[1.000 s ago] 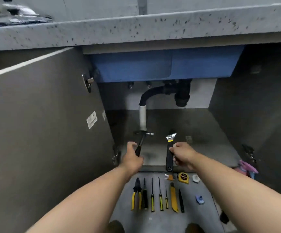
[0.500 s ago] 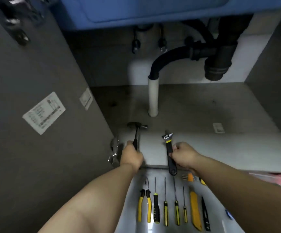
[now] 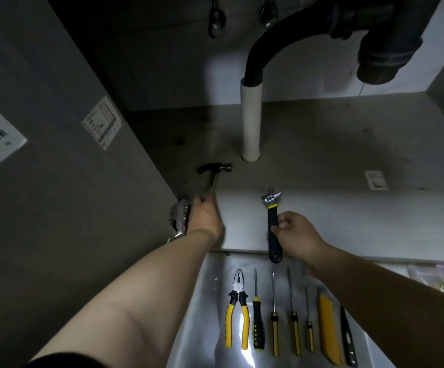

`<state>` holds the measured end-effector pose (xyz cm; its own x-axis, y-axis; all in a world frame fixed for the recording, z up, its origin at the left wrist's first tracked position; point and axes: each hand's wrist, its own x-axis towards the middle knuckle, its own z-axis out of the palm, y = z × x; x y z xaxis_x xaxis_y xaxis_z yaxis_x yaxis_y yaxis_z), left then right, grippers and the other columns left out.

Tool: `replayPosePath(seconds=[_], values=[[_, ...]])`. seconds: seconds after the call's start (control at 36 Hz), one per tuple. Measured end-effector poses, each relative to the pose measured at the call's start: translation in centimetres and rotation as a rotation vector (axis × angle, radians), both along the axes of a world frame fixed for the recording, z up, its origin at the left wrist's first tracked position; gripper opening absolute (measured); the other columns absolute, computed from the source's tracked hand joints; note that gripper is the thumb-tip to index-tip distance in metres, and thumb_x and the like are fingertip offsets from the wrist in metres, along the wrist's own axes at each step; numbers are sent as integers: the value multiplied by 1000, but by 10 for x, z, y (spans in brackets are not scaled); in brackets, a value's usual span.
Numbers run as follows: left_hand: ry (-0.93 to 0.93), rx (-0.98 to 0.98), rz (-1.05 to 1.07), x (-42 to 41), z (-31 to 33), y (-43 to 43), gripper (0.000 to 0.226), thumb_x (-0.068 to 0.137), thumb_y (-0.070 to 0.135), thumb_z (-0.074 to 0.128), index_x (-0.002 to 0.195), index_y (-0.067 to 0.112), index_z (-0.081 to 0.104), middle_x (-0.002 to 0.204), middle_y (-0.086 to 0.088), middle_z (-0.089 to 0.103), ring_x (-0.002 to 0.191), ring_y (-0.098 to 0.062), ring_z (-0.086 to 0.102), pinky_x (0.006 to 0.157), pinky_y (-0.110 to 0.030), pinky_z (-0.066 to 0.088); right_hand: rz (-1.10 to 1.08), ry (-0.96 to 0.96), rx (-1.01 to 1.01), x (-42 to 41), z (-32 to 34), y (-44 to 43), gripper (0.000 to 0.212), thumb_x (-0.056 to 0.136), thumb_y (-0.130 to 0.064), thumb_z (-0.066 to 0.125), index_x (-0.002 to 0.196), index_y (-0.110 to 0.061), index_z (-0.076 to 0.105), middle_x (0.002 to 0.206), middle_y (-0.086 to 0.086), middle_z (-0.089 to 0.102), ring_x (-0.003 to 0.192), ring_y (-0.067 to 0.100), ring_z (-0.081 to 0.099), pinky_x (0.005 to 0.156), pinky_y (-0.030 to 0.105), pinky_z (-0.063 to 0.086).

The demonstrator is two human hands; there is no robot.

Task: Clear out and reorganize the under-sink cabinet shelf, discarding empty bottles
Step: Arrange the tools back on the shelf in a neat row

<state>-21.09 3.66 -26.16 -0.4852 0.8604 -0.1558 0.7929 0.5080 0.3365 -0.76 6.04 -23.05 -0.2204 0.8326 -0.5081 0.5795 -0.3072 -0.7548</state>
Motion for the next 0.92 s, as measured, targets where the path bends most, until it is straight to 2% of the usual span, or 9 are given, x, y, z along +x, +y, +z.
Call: replayPosePath(seconds=[0.06,0.11,0.31,0.44,0.56,0.64,0.69,0.83,0.92], values=[[116,-45,-56,2,0,-1,69,88,-2,45,152,23,35,134,-20,40,126,-41,42,105,-41,40,-1,9,5,1,-2,-4,11,96,-7,56,104,-5,63,100,17,72,97,33,68,96,48,53],[229,-140,-104,5,1,0,70,90,-2,42,153,27,31,139,-17,36,132,-38,36,105,-44,41,4,16,8,2,-4,-6,12,97,-7,56,106,-6,63,100,15,72,97,31,69,95,47,53],[403,-285,-154,11,4,6,59,99,2,36,156,10,23,149,-14,32,134,-38,36,98,-45,46,-22,29,40,9,-13,-5,12,97,-6,54,106,-9,61,95,11,72,94,28,69,92,42,54],[465,-296,-178,8,2,10,57,101,3,33,157,7,24,153,-14,28,129,-37,39,95,-41,45,-27,34,41,18,-23,-5,12,98,-4,52,107,-7,59,101,21,70,98,33,67,94,45,53],[410,-256,-163,5,1,11,54,101,7,39,154,8,30,153,-16,34,127,-41,49,93,-43,48,-43,63,9,22,-29,-5,12,98,-1,52,109,-3,58,101,26,68,100,35,68,95,46,53],[474,-327,-168,7,-1,12,61,99,4,32,159,8,18,155,-14,24,129,-39,37,94,-42,46,-47,107,-34,25,-31,-4,13,100,-3,52,111,-4,59,101,19,70,98,29,69,92,40,54],[437,-347,-125,7,-3,9,66,99,6,31,161,11,9,154,-14,23,133,-39,34,97,-45,46,-54,119,-41,27,-33,-5,13,100,-5,53,112,-4,59,101,16,71,97,27,69,88,38,53],[477,-468,-130,11,-2,7,68,102,7,29,161,7,-4,154,-20,24,138,-38,34,104,-45,43,-83,154,-52,32,-36,-8,9,101,-8,54,108,-9,58,102,16,70,97,27,69,92,45,54],[605,-521,-190,9,-2,11,64,103,12,24,160,0,-3,153,-18,32,137,-32,38,109,-38,33,-81,165,-48,32,-38,-8,7,100,-9,54,106,-12,58,100,16,70,99,27,69,94,47,54]])
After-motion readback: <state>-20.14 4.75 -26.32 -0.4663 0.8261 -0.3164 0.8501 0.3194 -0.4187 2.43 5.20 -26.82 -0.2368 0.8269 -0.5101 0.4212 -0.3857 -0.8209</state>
